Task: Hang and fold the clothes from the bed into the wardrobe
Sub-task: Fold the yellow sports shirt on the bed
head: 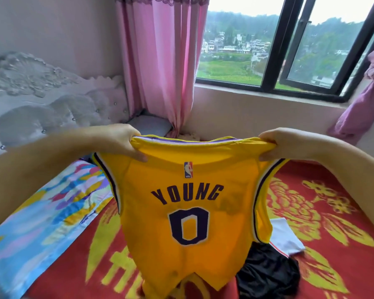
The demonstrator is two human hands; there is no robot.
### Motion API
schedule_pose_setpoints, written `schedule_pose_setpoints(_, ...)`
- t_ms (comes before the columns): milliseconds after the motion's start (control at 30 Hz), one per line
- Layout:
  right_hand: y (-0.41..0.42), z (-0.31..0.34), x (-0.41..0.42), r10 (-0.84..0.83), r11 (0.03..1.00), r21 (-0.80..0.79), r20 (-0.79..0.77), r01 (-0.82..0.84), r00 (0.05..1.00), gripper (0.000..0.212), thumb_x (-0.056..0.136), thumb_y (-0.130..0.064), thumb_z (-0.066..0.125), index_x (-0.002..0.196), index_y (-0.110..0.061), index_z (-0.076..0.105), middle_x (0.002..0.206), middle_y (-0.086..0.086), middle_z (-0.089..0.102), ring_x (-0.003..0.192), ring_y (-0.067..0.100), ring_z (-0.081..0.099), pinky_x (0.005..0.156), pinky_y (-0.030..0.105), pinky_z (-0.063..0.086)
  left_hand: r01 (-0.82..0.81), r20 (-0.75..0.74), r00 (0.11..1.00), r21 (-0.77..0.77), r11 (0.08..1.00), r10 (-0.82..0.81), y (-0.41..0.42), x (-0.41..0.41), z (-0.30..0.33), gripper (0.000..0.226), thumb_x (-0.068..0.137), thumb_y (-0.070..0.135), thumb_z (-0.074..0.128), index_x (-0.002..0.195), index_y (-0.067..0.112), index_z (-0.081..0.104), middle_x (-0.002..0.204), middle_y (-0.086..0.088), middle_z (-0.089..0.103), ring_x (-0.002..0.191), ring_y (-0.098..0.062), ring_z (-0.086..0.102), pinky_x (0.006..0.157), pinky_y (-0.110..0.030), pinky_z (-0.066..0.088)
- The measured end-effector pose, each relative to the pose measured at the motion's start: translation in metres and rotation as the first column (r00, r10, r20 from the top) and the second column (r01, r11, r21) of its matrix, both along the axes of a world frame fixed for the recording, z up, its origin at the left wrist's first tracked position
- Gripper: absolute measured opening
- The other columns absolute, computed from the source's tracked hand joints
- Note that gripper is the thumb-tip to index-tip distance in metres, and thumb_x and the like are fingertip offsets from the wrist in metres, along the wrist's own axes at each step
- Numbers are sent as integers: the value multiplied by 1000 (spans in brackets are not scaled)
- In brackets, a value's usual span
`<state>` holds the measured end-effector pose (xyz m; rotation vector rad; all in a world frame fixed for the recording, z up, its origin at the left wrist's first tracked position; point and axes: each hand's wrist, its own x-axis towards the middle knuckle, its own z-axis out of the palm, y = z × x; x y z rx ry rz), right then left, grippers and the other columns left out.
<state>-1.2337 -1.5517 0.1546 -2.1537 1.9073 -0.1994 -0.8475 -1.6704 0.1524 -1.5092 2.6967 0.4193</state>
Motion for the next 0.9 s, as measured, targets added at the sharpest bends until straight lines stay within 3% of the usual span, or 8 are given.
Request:
schedule_pose_setpoints(133, -39, -11, 0, -184, 982, -59, -83, 179, 979, 17, 83, -20, 73, 69, -22, 64, 66, -6, 60, 60, 9, 53, 57, 26, 42, -110, 77, 990, -104, 988, 119, -45, 12, -13, 34, 80, 36, 75, 60, 12, 60, 51, -1, 52, 48, -17, 46, 47, -26, 36)
schedule_pose_setpoints(200, -63, -23, 4, -320, 938, -152, -29, 312, 947, 8, 83, -18, 72, 77, -16, 68, 72, -2, 60, 68, 15, 56, 61, 28, 42, -188, -13, 982, -68, 980, 188, -70, 9, -21, 38, 86, 28, 69, 55, 9, 55, 48, -4, 45, 46, -19, 42, 46, -24, 34)
schedule_pose_setpoints(300, -109, -35, 16, -483, 813, -312, 113, 492, 868, 12, 87, -7, 61, 77, -10, 68, 76, 7, 63, 74, 24, 58, 64, 31, 45, -265, -252, 940, -106, 958, 232, -113, -6, -34, 34, 90, 13, 57, 57, 9, 48, 57, -11, 45, 63, -28, 47, 58, -31, 37)
schedule_pose_setpoints(467, -172, -8, 30, -569, 569, -531, 296, 627, 767, 19, 91, -3, 46, 82, -8, 62, 79, 11, 59, 78, 28, 54, 66, 32, 42, -421, -674, 709, -171, 891, 207, -181, -12, -9, 18, 93, 14, 48, 76, 8, 49, 88, -30, 59, 85, -38, 57, 71, -42, 45)
schedule_pose_setpoints(633, -196, 31, 44, -451, 400, -681, 435, 613, 779, 19, 95, -8, 44, 99, 0, 61, 85, 9, 53, 80, 21, 48, 67, 27, 37, -299, -899, 430, -226, 927, -81, -203, 2, 32, 33, 95, 21, 50, 67, 23, 34, 63, 4, 36, 59, -8, 33, 50, -23, 28)
schedule_pose_setpoints(767, -181, 32, 49, -259, 538, -581, 575, 610, 776, 17, 86, 4, 46, 86, -8, 58, 76, 7, 52, 62, 11, 49, 57, 17, 41, -69, -958, 272, -117, 991, -94, -191, 26, 26, 25, 96, 17, 54, 73, 21, 45, 60, 6, 46, 52, -2, 40, 50, -19, 34)
schedule_pose_setpoints(833, -166, 19, 52, -165, 711, -370, 739, 598, 654, 28, 83, 12, 44, 83, -11, 60, 73, 7, 53, 58, 9, 54, 60, 23, 48, 69, -948, 314, -36, 997, -56, -178, 40, 6, 18, 95, 14, 56, 78, 19, 52, 67, 5, 54, 61, -5, 49, 60, -20, 40)
schedule_pose_setpoints(900, -150, -10, 54, -237, 851, -160, 732, 499, 639, 36, 82, 16, 41, 90, -9, 65, 76, 9, 58, 63, 15, 57, 61, 24, 51, 177, -902, 430, 58, 982, -24, -161, 57, -31, 14, 92, 5, 57, 82, 15, 59, 68, 11, 63, 64, 2, 55, 64, -12, 44)
